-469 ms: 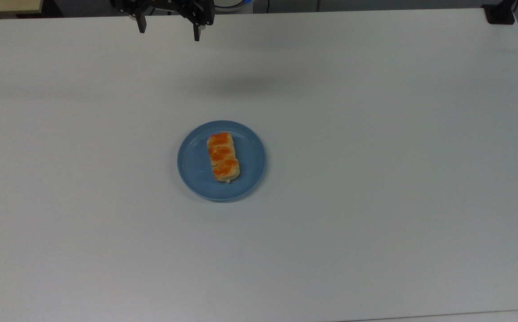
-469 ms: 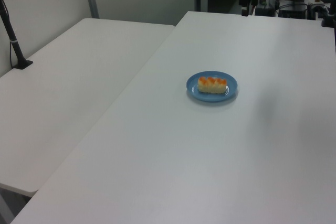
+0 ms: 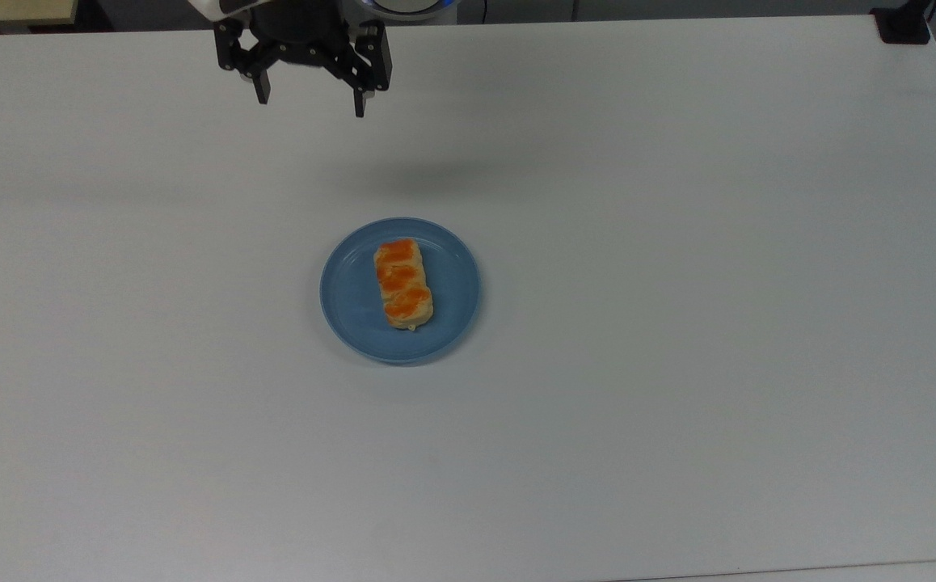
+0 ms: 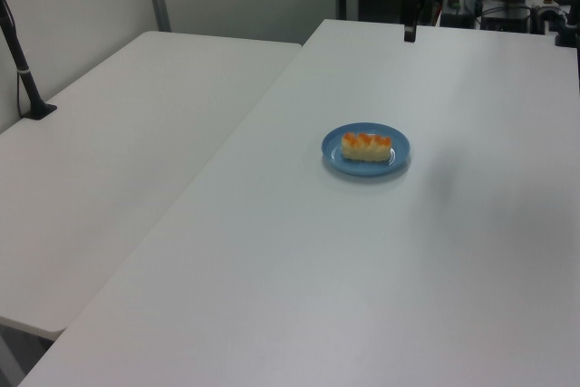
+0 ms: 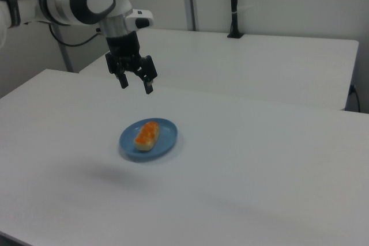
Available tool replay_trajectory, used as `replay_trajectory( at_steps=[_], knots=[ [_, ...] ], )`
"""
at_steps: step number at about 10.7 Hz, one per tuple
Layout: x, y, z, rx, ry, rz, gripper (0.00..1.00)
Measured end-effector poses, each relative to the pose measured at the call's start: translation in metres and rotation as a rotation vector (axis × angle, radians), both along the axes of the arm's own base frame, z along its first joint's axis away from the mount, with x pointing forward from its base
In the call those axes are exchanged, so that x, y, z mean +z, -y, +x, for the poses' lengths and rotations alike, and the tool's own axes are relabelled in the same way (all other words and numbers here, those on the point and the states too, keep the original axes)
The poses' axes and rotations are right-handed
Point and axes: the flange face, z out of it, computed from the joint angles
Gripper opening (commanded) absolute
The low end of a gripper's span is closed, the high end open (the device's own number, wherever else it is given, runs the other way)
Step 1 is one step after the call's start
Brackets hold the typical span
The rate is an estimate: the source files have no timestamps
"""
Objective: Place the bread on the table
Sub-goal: 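Move the open gripper toward the glazed bread roll on the blue plate, then lower the gripper around the bread roll and close it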
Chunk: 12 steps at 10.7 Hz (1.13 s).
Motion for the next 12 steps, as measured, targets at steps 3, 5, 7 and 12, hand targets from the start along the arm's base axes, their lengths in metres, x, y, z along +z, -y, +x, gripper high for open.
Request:
replay_trajectory(
  at_steps=[3,5,7,12],
  knots=[
    [-0.006,-0.001,0.002,0.008,-0.009,0.0,1.0],
    [-0.022,-0.001,0.009,0.041,-0.024,-0.001,1.0],
    [-0.058,-0.002,0.025,0.065,-0.039,-0.003,1.0],
    [-0.177,-0.044,0.069,0.094,-0.053,-0.008,1.0]
  ],
)
